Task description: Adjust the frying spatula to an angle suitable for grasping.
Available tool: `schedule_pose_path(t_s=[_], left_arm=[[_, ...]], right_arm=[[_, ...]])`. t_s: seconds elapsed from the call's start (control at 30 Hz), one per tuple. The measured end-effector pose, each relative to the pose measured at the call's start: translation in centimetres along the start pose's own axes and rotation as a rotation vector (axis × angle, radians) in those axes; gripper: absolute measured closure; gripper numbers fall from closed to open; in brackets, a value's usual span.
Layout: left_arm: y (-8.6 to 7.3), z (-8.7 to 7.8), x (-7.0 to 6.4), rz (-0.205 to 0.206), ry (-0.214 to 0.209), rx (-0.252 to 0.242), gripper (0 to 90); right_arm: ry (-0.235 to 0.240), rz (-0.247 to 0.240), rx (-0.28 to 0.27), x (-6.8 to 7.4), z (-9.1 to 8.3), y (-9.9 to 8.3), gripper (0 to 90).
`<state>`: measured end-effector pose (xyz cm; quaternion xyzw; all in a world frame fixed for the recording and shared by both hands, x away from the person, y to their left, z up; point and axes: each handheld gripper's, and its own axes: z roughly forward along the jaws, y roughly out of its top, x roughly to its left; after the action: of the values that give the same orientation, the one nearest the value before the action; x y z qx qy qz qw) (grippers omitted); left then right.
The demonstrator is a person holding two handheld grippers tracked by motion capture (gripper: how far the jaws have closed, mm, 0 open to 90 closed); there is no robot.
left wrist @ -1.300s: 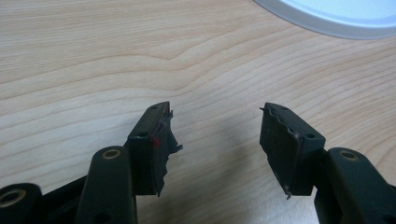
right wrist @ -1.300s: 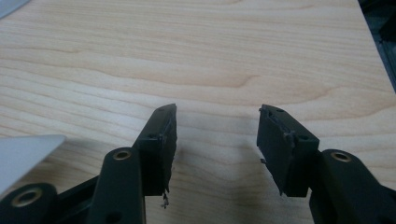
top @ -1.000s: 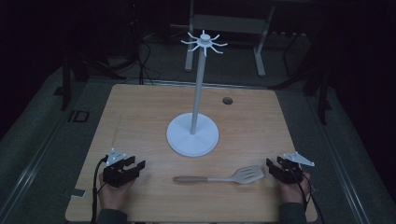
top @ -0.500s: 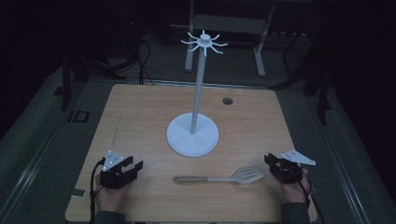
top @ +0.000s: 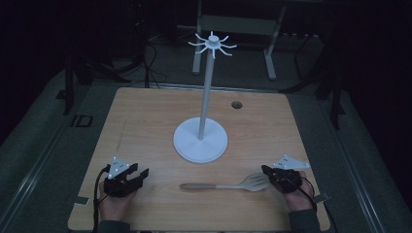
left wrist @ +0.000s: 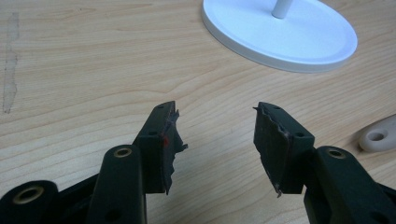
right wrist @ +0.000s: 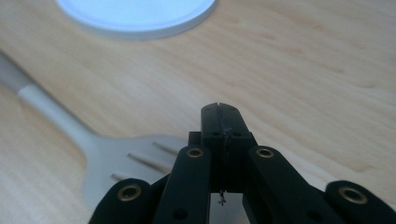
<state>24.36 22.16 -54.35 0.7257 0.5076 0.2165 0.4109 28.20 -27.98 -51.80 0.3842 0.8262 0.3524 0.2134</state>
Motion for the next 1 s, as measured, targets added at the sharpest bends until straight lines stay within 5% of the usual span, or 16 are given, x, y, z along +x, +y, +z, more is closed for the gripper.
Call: schedule_pose_path(t_s=[0.27,1.0], left_arm=[[0.0,0.3,-0.2,0.016,0.010,0.015,49.4],[-0.1,0.6,-0.1,0.012,0.020,0.040,49.0]], right_arm=[[0.017,-0.024,0.074,0.4,0.5,-0.8,90.0],[0.086,-0.062,0.135,2.5,-1.9,-3.7,90.0]])
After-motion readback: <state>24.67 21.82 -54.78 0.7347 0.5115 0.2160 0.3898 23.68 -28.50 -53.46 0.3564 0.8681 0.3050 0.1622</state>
